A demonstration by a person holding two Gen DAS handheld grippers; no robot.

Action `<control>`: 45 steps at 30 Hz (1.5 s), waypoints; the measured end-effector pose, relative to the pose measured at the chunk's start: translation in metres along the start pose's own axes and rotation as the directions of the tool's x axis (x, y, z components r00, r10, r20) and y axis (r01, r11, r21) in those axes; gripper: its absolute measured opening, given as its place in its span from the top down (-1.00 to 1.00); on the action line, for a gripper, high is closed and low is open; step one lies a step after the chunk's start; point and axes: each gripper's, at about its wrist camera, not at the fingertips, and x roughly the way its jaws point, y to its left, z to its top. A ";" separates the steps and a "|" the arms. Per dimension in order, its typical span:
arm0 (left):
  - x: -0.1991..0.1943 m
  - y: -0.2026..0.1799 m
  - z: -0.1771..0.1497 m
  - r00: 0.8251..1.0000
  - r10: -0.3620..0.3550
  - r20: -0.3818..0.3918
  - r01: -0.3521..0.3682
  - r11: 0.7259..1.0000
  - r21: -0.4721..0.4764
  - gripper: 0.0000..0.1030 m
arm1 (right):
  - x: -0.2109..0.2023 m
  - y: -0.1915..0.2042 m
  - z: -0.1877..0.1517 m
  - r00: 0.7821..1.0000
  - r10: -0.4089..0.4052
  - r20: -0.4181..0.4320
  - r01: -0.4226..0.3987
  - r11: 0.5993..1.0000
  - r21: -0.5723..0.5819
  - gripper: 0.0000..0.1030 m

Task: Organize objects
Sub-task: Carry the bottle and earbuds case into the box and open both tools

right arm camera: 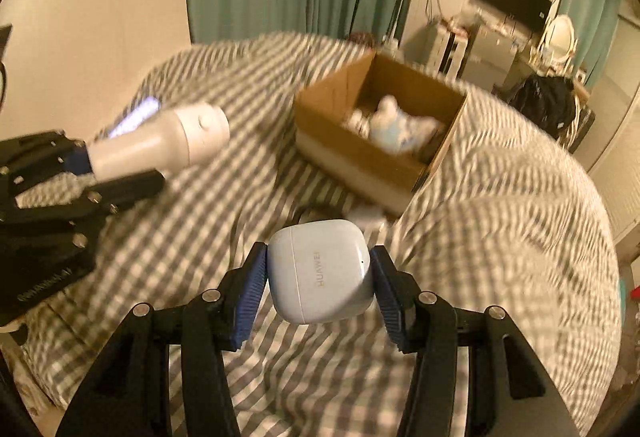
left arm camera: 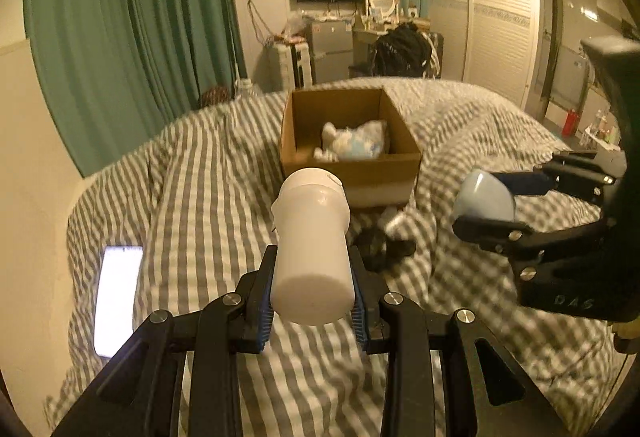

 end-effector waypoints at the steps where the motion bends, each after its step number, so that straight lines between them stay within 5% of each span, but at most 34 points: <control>1: 0.002 0.000 0.008 1.000 0.001 0.011 -0.001 1.000 0.004 0.39 | -0.002 -0.003 0.008 1.000 -0.003 0.015 0.003 1.000 0.001 0.01; 8: 0.026 0.002 0.068 0.996 0.001 0.086 -0.003 1.000 0.021 0.45 | -0.012 -0.031 0.068 0.992 -0.036 0.119 0.037 0.999 -0.004 0.01; 9: 0.031 0.003 0.076 0.995 0.002 0.096 -0.005 1.000 0.022 0.77 | -0.012 -0.036 0.077 0.991 -0.040 0.131 0.040 0.999 -0.002 0.01; 12: 0.052 0.004 0.102 0.993 0.002 0.116 -0.005 1.000 0.027 0.87 | -0.002 -0.050 0.104 0.986 -0.055 0.156 0.055 0.998 0.004 0.01; 20: 0.153 0.012 0.161 0.997 -0.067 0.043 0.067 0.998 -0.010 0.96 | 0.062 -0.104 0.160 0.988 -0.043 0.151 0.032 0.997 0.075 0.01; 30: 0.255 0.017 0.152 0.996 -0.061 -0.072 0.061 0.998 -0.007 0.95 | 0.180 -0.163 0.174 0.998 0.004 0.062 -0.016 0.980 0.197 0.00; 33: 0.259 0.018 0.148 0.994 -0.051 -0.097 0.051 0.999 0.001 0.90 | 0.189 -0.170 0.166 0.998 0.014 0.060 -0.027 0.973 0.227 -0.33; 36: 0.244 0.014 0.149 0.996 -0.032 -0.084 0.033 0.999 0.016 0.59 | 0.169 -0.175 0.163 0.993 -0.006 0.115 -0.023 0.969 0.246 -0.42; 40: 0.205 0.013 0.154 0.999 -0.004 -0.040 0.004 1.000 0.004 -0.49 | 0.125 -0.175 0.165 0.982 -0.055 0.183 0.004 0.964 0.266 -0.58; 45: 0.144 0.017 0.158 1.000 0.019 0.007 -0.019 1.000 -0.007 -0.51 | 0.061 -0.159 0.165 0.973 -0.098 0.211 0.043 0.967 0.250 -0.59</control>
